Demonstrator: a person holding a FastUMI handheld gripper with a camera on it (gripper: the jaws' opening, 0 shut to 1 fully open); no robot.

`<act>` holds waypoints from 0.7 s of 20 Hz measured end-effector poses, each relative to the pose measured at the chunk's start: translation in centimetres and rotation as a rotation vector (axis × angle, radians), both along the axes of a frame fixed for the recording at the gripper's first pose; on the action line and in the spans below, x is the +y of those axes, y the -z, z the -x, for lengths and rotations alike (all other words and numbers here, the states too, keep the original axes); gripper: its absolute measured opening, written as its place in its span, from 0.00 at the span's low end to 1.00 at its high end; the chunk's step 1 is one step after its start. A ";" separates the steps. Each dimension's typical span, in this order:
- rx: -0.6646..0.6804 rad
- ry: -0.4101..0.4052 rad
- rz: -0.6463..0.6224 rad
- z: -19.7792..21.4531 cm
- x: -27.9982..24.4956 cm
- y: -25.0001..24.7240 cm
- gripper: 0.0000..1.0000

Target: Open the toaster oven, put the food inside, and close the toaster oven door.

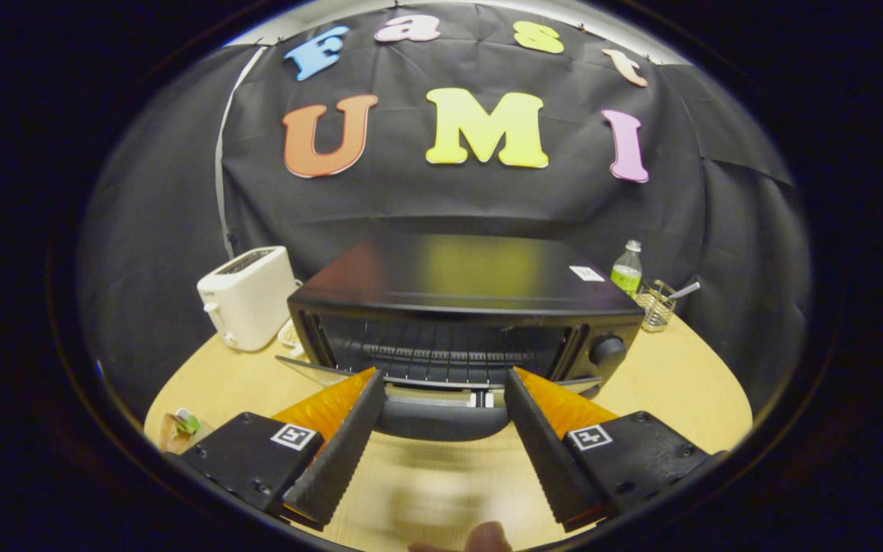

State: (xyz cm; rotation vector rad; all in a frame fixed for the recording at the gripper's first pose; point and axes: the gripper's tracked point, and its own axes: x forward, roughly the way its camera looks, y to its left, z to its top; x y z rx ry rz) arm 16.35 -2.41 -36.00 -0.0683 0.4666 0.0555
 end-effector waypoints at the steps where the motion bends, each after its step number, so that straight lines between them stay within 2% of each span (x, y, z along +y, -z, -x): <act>1: 0.022 -0.001 0.002 0.9 -0.1 0.6 1.00; 7: 0.093 -0.032 0.043 4.4 -0.2 3.9 1.00; 11: 0.213 -0.027 0.019 6.5 -0.4 7.8 1.00; 14: 0.250 -0.035 0.015 7.7 -0.1 8.1 1.00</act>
